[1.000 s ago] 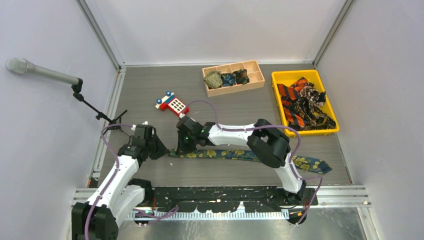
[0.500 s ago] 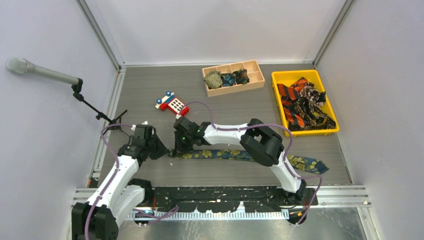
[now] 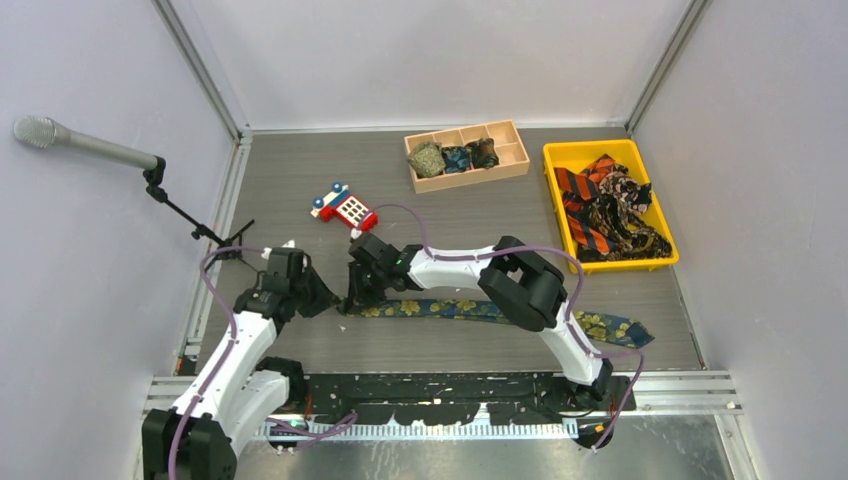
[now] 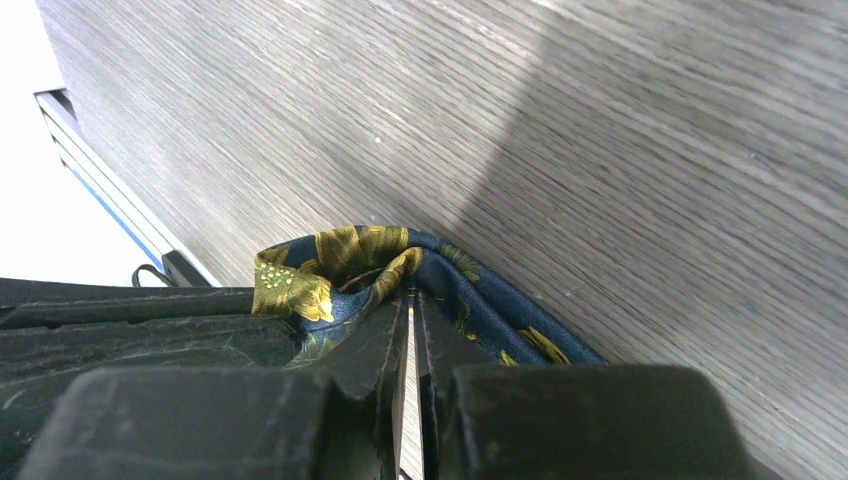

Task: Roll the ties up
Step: Roll the tie at the center of the board.

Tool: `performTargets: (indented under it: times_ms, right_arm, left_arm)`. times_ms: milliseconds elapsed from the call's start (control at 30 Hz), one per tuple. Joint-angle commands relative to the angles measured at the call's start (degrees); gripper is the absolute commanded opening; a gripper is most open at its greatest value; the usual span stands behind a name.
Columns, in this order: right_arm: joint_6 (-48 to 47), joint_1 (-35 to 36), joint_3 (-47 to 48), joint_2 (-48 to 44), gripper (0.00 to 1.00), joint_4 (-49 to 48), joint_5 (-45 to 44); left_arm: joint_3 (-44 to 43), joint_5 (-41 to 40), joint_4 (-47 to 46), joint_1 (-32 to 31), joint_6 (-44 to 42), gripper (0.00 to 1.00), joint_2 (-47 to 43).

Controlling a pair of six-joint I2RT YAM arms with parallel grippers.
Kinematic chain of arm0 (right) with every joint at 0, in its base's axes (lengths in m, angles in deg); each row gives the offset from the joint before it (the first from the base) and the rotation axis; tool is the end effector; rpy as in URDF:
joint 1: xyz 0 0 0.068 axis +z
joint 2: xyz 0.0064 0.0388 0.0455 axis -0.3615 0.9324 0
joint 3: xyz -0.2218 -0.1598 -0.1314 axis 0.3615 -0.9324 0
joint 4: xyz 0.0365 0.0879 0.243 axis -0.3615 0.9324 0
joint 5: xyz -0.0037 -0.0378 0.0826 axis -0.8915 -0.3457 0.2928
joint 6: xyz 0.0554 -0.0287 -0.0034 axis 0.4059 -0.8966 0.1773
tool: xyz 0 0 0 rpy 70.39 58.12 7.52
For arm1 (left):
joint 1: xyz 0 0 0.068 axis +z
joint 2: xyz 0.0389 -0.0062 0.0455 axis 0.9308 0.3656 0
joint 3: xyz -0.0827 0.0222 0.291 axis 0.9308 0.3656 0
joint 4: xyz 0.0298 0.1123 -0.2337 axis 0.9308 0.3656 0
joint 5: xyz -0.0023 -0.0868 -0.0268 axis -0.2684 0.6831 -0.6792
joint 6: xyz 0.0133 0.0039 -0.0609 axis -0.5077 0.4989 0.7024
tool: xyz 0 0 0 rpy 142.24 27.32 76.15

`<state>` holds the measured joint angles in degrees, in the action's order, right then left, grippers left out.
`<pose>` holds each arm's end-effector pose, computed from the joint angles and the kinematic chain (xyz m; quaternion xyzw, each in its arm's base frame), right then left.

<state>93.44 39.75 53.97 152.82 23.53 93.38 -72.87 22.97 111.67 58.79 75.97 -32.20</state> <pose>0.2345 0.4458 0.1577 -0.1220 0.9238 0.3497 0.0971 0.1405 -0.0293 0.2051 -0.2598 0.9131 -0.1843 0.2544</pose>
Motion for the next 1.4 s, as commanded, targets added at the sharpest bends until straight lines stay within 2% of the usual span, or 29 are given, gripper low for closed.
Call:
performTargets:
  times_ms: [0, 333, 567, 800, 1367]
  right_arm:
    - [-1.71, -1.02, -2.98, -4.54, 0.13, -2.76, -0.6]
    - [-1.98, -1.8, -6.19, -6.96, 0.13, -3.23, 0.57]
    - [-2.54, -1.85, -9.68, -11.04, 0.13, -1.86, -2.02]
    - [-2.51, -1.8, -10.1, -10.58, 0.13, -1.63, -1.75]
    - [-1.96, -1.72, 3.31, 1.5, 0.13, -2.61, 4.06]
  left_arm:
    - [-2.63, 0.92, -0.52, -0.96, 0.53, 0.0, -0.66]
    - [-3.46, -4.42, 0.01, -5.85, 1.51, 0.0, 0.54]
    - [-3.59, -5.67, 0.03, -6.72, 1.68, 0.0, 1.26]
    - [-4.3, -5.67, -0.05, -7.32, 1.63, 0.0, 1.8]
    - [-6.31, -8.98, 1.64, -7.47, 1.15, 0.0, 1.89]
